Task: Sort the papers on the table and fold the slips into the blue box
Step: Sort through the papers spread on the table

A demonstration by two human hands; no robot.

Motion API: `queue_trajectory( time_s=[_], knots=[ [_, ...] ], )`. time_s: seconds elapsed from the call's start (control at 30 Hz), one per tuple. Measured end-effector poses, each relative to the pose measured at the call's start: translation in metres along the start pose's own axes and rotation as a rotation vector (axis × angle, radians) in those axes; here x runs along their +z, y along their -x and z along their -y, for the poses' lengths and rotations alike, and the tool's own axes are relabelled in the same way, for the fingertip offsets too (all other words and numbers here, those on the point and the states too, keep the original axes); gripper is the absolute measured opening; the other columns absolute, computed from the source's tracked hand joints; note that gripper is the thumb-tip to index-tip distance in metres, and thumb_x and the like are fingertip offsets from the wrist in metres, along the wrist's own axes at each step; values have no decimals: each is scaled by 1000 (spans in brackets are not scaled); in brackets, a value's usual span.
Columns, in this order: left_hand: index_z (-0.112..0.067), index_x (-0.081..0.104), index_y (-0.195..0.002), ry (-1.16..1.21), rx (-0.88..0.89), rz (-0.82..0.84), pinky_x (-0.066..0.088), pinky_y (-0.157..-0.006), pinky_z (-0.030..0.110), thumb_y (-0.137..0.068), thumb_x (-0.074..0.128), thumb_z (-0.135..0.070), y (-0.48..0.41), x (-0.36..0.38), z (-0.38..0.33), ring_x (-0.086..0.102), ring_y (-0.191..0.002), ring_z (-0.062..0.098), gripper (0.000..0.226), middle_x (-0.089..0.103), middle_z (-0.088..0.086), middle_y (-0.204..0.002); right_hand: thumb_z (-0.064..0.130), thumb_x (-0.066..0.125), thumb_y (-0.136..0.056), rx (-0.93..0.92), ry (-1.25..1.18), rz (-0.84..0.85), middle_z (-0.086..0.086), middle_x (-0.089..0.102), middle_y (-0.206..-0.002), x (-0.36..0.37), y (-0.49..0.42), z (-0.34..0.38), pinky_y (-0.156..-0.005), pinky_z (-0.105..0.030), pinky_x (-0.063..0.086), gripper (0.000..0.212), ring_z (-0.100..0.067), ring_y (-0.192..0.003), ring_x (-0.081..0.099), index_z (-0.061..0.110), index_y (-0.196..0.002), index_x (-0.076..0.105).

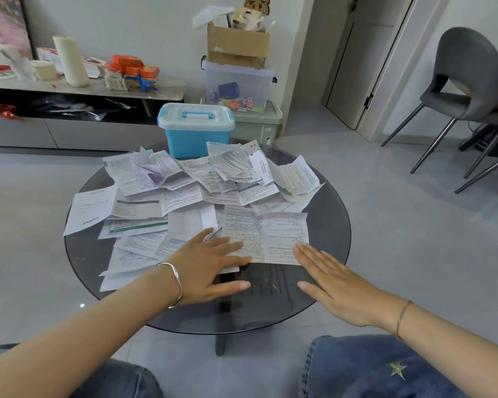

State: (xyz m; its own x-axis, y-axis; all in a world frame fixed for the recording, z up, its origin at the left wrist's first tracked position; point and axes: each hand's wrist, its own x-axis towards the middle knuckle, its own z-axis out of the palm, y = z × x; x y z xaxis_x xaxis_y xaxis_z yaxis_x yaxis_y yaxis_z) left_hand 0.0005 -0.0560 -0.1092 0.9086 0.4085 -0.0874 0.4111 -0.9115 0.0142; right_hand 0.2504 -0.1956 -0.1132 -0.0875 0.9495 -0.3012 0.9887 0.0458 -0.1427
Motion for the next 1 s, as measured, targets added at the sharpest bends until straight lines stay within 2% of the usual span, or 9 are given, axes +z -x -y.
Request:
queue_trajectory(
  time_s=[0.13,0.23,0.3,0.43,0.63,0.73,0.8,0.87,1.0],
  knots=[
    [-35,25,-149,28,-10,2,-10,-114,25,-63,-22,-81,4,-4,-4,19,-146,16,109,20,-4,-158,68,-12,-77,5,58,-56,13,-25,-154,0,-1,-3,-105,-12,-23,80,6,-136,-28,28,-146,-21],
    [-32,20,-151,16,4,37,-13,-112,25,-62,-24,-77,4,-6,-5,17,-146,19,109,17,-2,-159,71,-28,-70,-47,161,-140,8,1,-160,-10,-14,2,-108,-15,-19,100,-2,-145,-3,26,-152,6],
    [-33,20,-151,-3,5,46,-12,-113,27,-59,-30,-77,2,-7,-5,19,-146,19,113,18,-1,-159,66,-19,-76,-118,189,-144,7,10,-160,-18,-27,13,-110,-16,-9,92,-7,-146,10,28,-152,15],
    [-34,19,-151,-40,4,63,-9,-116,30,-59,-32,-75,0,-9,-7,19,-146,18,113,18,-2,-159,58,-12,-78,-216,223,-149,4,7,-160,-17,-53,30,-115,-22,7,87,-12,-147,11,23,-152,14],
    [-32,21,-151,-57,13,47,-7,-117,30,-66,-25,-70,0,-11,-4,22,-145,19,104,22,-1,-158,60,-17,-79,-226,224,-144,17,-7,-152,-14,-39,1,-106,-8,-12,82,5,-138,-6,26,-150,3],
    [-31,27,-149,-76,23,36,-4,-118,32,-64,-29,-71,-1,-10,-2,26,-143,19,110,28,-1,-156,68,-25,-77,-179,225,-109,18,-3,-153,-11,-24,-23,-108,-9,-11,84,4,-140,-3,28,-146,-2],
    [-32,31,-148,-41,21,29,-2,-118,31,-66,-27,-72,-2,-9,-1,31,-141,17,108,33,-2,-154,69,-21,-80,-147,234,-113,14,7,-154,-12,-18,-30,-113,-16,2,87,-1,-143,13,25,-149,10],
    [-33,37,-144,10,20,5,3,-118,30,-67,-26,-75,-4,-10,-2,39,-135,14,108,44,-2,-147,64,-2,-92,-172,268,-197,5,29,-153,-16,-19,-21,-112,-28,31,79,-12,-138,35,20,-147,33],
    [-34,33,-146,34,-12,-29,21,-115,33,-68,-20,-81,-11,-11,-1,56,-111,18,105,68,-2,-111,35,30,-102,-168,385,-202,-2,37,-149,-25,-37,12,-96,-39,45,50,-21,-130,43,17,-149,26]
  ],
)
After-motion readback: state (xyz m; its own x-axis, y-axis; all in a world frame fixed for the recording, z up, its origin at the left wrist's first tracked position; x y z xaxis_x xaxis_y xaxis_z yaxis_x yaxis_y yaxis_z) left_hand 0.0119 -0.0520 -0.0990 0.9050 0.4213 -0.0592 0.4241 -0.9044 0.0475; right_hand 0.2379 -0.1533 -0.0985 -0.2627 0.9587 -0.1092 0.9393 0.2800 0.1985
